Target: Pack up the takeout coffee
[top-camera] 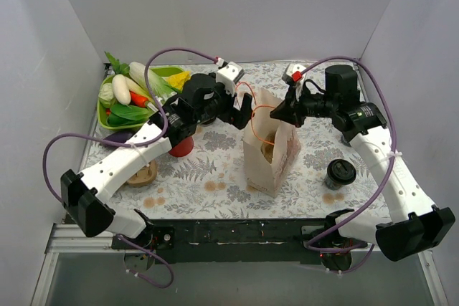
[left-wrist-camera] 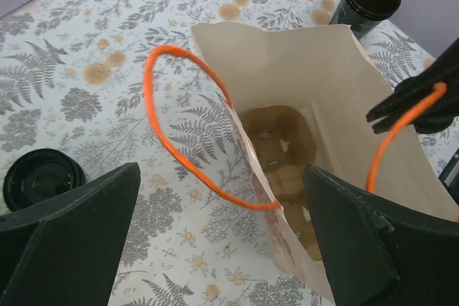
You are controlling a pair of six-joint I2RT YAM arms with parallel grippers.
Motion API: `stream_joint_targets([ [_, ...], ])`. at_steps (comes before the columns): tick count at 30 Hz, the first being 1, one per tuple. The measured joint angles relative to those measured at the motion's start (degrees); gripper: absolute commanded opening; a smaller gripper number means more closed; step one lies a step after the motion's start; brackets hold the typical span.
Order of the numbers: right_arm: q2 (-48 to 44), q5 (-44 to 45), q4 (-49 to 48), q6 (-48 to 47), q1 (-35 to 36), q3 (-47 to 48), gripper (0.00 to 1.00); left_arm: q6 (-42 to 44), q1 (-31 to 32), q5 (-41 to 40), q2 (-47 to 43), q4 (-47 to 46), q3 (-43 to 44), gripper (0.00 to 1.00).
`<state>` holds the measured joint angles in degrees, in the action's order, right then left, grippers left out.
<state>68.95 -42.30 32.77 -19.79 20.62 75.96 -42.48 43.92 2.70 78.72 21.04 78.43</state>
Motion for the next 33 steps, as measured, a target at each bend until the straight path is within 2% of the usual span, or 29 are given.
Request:
stream_joint_targets([
  [7,-3.91,0.70,0.39,-1.05,-0.02,-3.80,0.01,-2.71,-0.52,6.43,6.38,1.49,2.73,0.84],
  [14,-6.56,1.90,-0.22,-1.07,-0.02,-6.97,0.01,-4.07,-0.63,11.08,8.81,5.38,5.22,0.65],
  [17,-6.78,2.36,-1.14,-0.68,-0.02,-7.65,0.01,-3.76,-0.63,12.63,10.01,7.50,7.63,0.47],
  [18,-6.78,2.58,-1.55,-0.46,-0.02,-7.82,0.01,-3.37,-0.63,13.31,10.73,8.28,8.76,0.36],
  [22,-6.80,3.72,-2.51,0.33,-0.02,-8.28,0.01,-0.72,-0.70,17.05,16.96,14.23,17.53,0.23],
  [25,-6.86,4.92,-3.04,0.59,-0.04,-8.28,0.01,1.57,-1.01,20.15,24.70,19.08,27.34,0.21],
  [27,-6.99,5.44,-3.04,0.72,-0.04,-8.28,0.01,2.58,-1.49,21.38,27.12,20.52,29.16,0.15],
  [28,-7.08,5.77,-3.02,0.72,-0.04,-8.28,0.01,3.13,-1.81,22.01,27.87,21.64,29.31,0.03],
  [31,-7.34,6.71,-2.62,0.39,-0.04,-8.26,0.01,5.16,-2.86,23.52,28.89,25.00,29.77,0.00],
  [32,-7.43,7.08,-2.45,0.15,-0.04,-8.24,0.06,5.95,-3.30,24.11,29.09,25.86,30.29,0.00],
  [33,-7.56,7.48,-2.32,-0.09,-0.04,-8.22,0.16,6.88,-3.82,24.90,29.11,26.71,30.91,0.00],
])
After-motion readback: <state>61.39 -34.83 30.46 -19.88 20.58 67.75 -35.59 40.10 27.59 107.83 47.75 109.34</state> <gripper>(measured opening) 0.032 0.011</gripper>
